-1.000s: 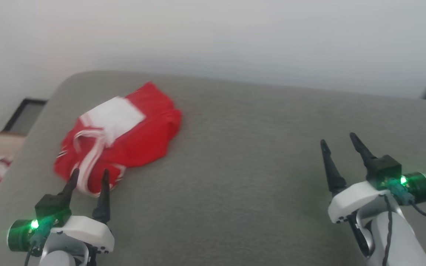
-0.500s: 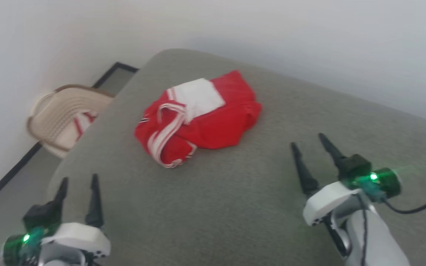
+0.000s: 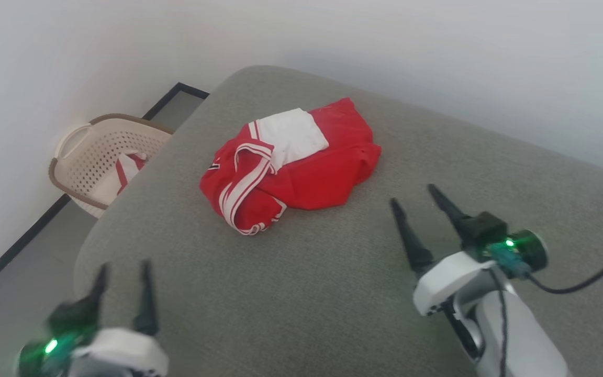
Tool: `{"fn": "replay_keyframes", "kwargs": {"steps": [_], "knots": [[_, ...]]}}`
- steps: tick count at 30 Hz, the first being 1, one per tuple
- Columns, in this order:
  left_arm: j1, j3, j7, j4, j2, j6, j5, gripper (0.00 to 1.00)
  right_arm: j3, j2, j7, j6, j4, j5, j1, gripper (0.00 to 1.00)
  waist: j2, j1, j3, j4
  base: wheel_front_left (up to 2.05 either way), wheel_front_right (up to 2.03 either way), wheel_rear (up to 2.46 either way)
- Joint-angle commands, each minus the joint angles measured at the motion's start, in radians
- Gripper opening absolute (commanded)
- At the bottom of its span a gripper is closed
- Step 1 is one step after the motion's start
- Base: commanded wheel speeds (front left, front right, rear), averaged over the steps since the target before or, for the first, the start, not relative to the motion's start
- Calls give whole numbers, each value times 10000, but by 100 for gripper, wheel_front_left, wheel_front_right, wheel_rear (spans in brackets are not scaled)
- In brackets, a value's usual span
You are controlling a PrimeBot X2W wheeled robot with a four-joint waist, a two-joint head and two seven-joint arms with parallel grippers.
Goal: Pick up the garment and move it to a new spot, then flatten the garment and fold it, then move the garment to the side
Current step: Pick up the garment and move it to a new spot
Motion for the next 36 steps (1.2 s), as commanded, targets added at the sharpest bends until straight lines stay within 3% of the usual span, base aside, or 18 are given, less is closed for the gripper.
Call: {"fn": "replay_keyframes", "kwargs": {"steps": [1, 7, 12, 19, 25, 32, 36], "knots": [[-422, -368, -54, 163, 219, -141, 325, 100, -235, -5, -57, 1, -81, -5, 151, 100, 0, -1, 28, -67, 0, 0, 0], [-2389, -1437, -53, 1462, 1130, -312, 208, 100, -493, -25, -56, 1, -182, -354, 5, 100, 0, -1, 850, -1290, 0, 0, 0], [-4621, -2776, 474, 3417, 2265, -319, -1008, 100, -606, -4, -57, -1, -218, -494, -411, 100, 0, -1, 1664, -2441, 0, 0, 0], [-6792, -4258, 3511, 5729, 3751, -323, -3572, 100, -813, 20, -56, 1, -511, -503, -728, 100, 0, -1, 2488, -3663, 0, 0, 0], [-7571, -4949, 6562, 6749, 4606, -324, -5573, 100, -728, 10, -56, 1, -719, -358, -880, 100, 0, -1, 2917, -4376, 0, 0, 0], [-7845, -5360, 8472, 6932, 5166, -325, -7071, 100, -746, 10, -56, 1, -1023, -460, -1203, 100, 0, -1, 3659, -4848, 0, 0, 0], [-7739, -5589, 9332, 6886, 5054, -328, -7921, 100, -711, 14, -56, 1, -1226, -501, -1420, 100, 0, -1, 4053, -4991, 0, 0, 0]]}}
